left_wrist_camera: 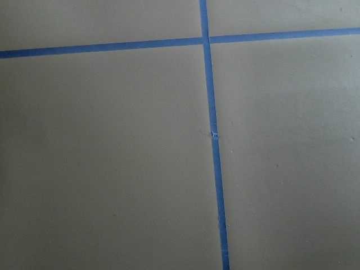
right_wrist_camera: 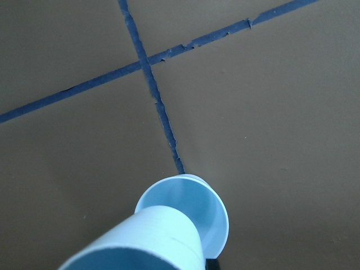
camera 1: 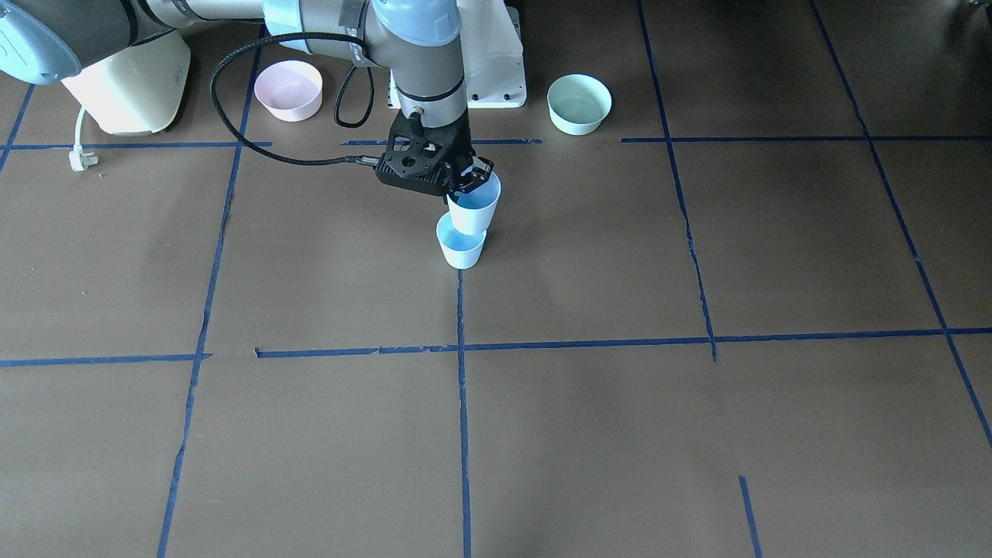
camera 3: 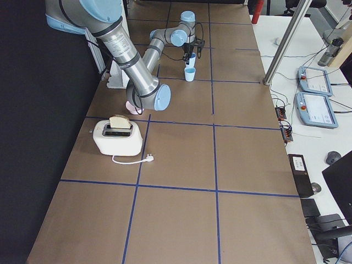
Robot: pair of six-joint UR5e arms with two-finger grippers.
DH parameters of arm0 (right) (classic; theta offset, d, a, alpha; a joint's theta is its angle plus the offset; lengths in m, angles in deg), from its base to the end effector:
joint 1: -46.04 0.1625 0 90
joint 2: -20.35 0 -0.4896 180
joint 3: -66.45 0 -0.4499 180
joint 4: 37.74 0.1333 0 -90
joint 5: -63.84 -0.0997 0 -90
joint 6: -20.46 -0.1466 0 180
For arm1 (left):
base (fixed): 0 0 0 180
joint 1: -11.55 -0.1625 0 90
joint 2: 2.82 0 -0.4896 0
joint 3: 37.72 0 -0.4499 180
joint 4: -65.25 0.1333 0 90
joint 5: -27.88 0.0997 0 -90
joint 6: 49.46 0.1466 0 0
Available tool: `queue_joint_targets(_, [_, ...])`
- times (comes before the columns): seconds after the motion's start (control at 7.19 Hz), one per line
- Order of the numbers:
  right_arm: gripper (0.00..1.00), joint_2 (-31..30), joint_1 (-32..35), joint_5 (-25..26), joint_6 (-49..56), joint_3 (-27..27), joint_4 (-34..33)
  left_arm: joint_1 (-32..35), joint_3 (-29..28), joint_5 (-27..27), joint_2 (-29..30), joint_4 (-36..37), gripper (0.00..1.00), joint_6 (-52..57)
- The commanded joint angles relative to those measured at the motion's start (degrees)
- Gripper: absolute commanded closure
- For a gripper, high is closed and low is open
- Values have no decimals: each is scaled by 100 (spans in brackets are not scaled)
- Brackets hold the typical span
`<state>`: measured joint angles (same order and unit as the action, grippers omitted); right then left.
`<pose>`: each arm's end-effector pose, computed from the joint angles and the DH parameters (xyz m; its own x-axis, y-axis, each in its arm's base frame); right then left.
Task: Stack blue cups with both arms
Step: 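Open the right gripper and lift it off the stacked cups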
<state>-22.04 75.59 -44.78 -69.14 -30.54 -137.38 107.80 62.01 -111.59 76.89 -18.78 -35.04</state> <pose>-0.6454 -0.4653 0.1537 0.6174 0.3424 0.7082 -0.2668 0.9381 -0.2210 -0.0708 -0.4456 0.7546 0.6435 0.0942 -0.7597 -0.0538 0.9955 0.0779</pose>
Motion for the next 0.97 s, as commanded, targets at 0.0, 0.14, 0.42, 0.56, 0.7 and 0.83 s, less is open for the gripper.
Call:
queue_joint_targets(0.0, [100, -120, 6, -2, 39, -13, 6, -2, 3, -1, 0, 0, 0, 0])
queue_joint_targets(0.14, [100, -121, -2, -2, 39, -4, 6, 7, 3, -1, 0, 0, 0, 0])
queue_joint_targets(0.42, [1, -156, -2, -2, 21, 13, 119, -2, 3, -1, 0, 0, 0, 0])
queue_joint_targets(0.56, [0, -217, -11, -2, 21, 13, 285, -2, 3, -10, 0, 0, 0, 0])
queue_joint_targets(0.7, [0, -226, 6, -2, 47, 5, 322, -2, 3, -1, 0, 0, 0, 0])
queue_joint_targets(0.83, [0, -244, 224, -167, 230, -13, 322, -2, 3, 25, 17, 9, 0, 0])
